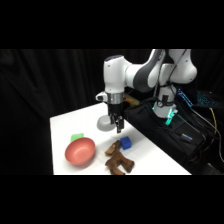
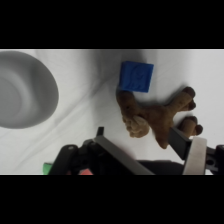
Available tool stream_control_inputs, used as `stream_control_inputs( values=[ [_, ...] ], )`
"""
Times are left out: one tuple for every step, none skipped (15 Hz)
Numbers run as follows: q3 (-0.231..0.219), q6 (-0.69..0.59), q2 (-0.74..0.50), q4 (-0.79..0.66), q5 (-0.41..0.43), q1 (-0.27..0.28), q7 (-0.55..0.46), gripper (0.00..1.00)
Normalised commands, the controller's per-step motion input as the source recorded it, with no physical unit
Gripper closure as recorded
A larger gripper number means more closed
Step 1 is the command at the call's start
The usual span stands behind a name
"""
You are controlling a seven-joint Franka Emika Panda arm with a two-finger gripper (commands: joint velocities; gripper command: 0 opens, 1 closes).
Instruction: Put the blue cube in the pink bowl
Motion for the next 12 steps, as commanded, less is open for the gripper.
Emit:
stream_control_inputs(
  values=[
    [0.011,0.34,0.1,-0.09,0.005,0.072,0.23,0.0],
    [0.006,0.32,0.1,-0.1,-0.021,0.079,0.24,0.0],
    [-0.003,0.31,0.1,-0.09,-0.056,0.088,0.25,0.0],
    [-0.012,0.28,0.1,-0.08,-0.072,0.091,0.25,0.0],
    [-0.016,0.26,0.1,-0.07,-0.074,0.092,0.24,0.0],
    [-0.033,0.26,0.1,-0.07,-0.102,0.1,0.27,0.0],
    [-0.046,0.24,0.09,-0.07,-0.118,0.105,0.27,0.0],
    [-0.053,0.23,0.08,-0.07,-0.119,0.108,0.26,0.0],
    [-0.062,0.23,0.08,-0.07,-0.129,0.113,0.24,0.0],
    [-0.069,0.21,0.08,-0.07,-0.123,0.116,0.23,0.0],
    [-0.079,0.2,0.07,-0.08,-0.131,0.122,0.23,0.0],
    [-0.093,0.21,0.06,-0.08,-0.143,0.13,0.24,0.0]
  ],
)
